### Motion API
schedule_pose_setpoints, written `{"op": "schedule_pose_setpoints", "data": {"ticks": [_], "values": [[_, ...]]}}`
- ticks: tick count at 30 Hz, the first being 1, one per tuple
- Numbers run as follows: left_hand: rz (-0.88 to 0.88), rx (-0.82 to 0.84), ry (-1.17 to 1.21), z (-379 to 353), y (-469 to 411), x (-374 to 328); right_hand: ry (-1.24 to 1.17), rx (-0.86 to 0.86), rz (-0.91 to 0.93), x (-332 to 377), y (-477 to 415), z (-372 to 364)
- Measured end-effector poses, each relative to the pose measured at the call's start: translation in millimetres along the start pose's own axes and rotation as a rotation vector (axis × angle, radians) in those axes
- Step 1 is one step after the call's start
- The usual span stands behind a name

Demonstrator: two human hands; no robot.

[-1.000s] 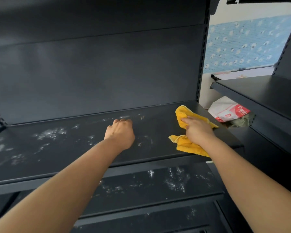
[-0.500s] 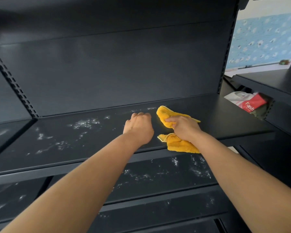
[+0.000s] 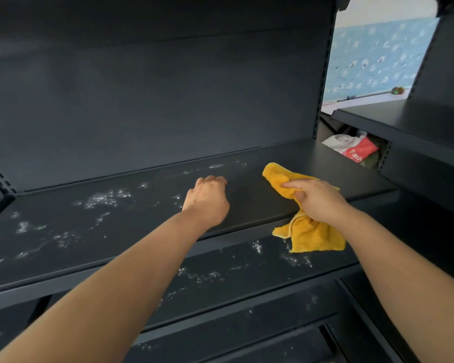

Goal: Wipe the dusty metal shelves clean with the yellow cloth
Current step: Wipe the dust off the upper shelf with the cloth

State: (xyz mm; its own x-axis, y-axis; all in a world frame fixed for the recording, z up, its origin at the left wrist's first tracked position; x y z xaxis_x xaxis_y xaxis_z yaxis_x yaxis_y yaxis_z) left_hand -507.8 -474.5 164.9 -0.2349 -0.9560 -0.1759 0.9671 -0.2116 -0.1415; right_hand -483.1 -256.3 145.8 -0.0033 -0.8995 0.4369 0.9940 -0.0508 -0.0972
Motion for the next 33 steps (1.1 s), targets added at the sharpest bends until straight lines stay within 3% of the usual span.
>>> {"op": "schedule_pose_setpoints", "data": {"ticks": [8, 12, 17, 20, 23, 27, 33], "values": [[0.148, -0.025, 0.004, 12.7, -3.3, 28.4, 0.101, 0.138, -0.034, 55.4, -51.6, -27.8], [0.18, -0.046, 0.051, 16.7, -3.8, 22.5, 0.041, 0.187, 0.092, 86.2, -54.1, -43.1], [0.141, 0.0, 0.186, 9.5, -15.3, -24.2, -0.197, 0.109, 0.134, 55.2, -50.3, -17.0], [0.157, 0.116, 0.238, -7.3, -30.0, -61.4, -0.047, 0.073, 0.122, 21.2, -52.9, 1.6], [0.165, 0.25, 0.062, -32.4, -45.7, -95.0, 0.121, 0.14, 0.05, -10.0, -53.5, 8.5], [0.156, 0.214, -0.11, -53.5, -65.5, -103.0, 0.194, 0.152, 0.061, -30.5, -59.3, 13.0], [-0.046, 0.21, -0.227, -40.6, -84.9, -106.4, 0.256, 0.151, 0.087, -21.5, -72.6, 14.5]]}}
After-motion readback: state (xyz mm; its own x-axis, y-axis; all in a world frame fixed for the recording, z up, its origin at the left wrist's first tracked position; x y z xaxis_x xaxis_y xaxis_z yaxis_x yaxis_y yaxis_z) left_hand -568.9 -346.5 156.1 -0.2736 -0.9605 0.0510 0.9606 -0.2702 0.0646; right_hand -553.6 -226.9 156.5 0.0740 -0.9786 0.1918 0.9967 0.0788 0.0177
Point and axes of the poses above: each hand's wrist, its own y-axis away from the middle knuckle, its own z-axis out of the back of the hand, x = y × z, the point moved 5 cm from there along -y, towards the middle knuckle, and after that the axes turned 3 degrees about -y, right-handed, at the moved point
